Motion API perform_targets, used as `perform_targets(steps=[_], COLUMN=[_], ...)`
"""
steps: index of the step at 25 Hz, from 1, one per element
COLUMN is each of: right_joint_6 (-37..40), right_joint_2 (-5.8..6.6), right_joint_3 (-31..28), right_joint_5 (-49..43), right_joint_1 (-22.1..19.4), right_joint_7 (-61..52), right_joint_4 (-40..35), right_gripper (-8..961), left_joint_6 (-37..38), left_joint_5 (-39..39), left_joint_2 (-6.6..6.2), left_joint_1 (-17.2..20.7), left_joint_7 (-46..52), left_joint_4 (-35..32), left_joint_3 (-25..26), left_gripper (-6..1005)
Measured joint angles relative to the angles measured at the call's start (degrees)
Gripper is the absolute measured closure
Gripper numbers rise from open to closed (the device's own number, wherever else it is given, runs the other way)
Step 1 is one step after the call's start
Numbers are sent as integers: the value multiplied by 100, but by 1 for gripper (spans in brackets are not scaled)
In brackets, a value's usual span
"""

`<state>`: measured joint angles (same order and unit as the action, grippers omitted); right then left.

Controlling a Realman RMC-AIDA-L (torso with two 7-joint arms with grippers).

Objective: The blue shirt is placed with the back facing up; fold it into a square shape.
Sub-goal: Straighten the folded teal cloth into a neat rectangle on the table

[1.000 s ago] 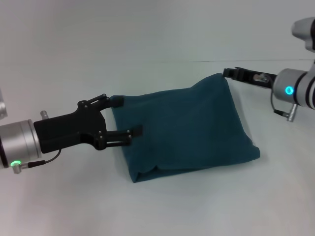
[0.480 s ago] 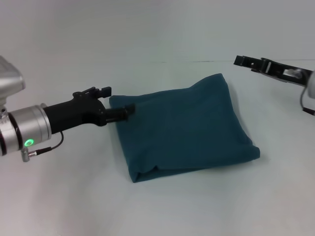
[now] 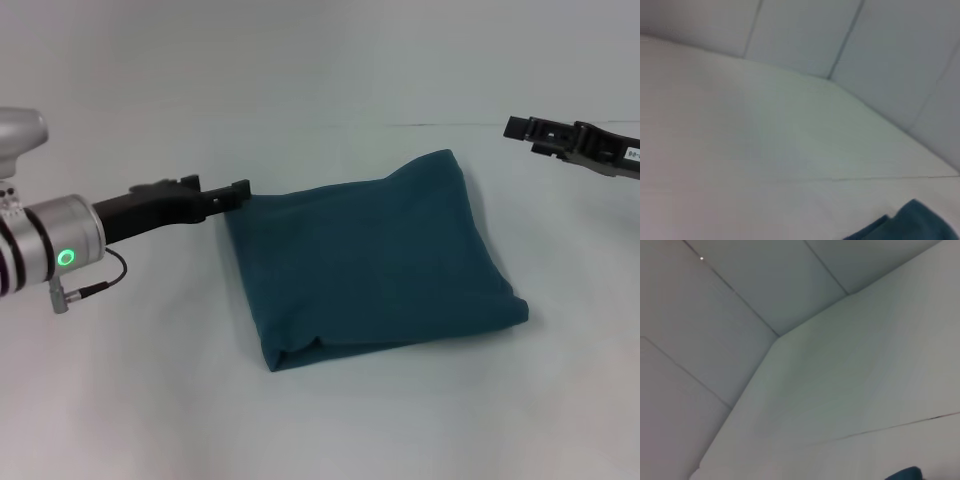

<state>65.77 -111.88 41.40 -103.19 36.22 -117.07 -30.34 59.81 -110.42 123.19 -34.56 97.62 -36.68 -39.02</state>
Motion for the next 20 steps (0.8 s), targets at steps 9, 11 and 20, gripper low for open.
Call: perform_targets(steps=[9,11,20], right_joint_6=[204,206,177], right_joint_2=[72,73,78], right_joint_3=[-54,-54,-48], right_joint_5=[-4,-4,-8], right_joint_1=[-92,-93,-60], right_joint_7=[-76,-79,-146], right_joint_4=[0,1,2], right_gripper=[179,179,180], left_joint_6=[-993,-1135,-1451], left_joint_5=[-236,-240,-252], left_joint_2=[18,14,-1], left_joint_1=[-51,-127,-421], left_joint_7=[986,994,986], left_joint_4=[76,210,575], left_joint_3=[-713,-808,-1215], left_gripper=[156,157,163])
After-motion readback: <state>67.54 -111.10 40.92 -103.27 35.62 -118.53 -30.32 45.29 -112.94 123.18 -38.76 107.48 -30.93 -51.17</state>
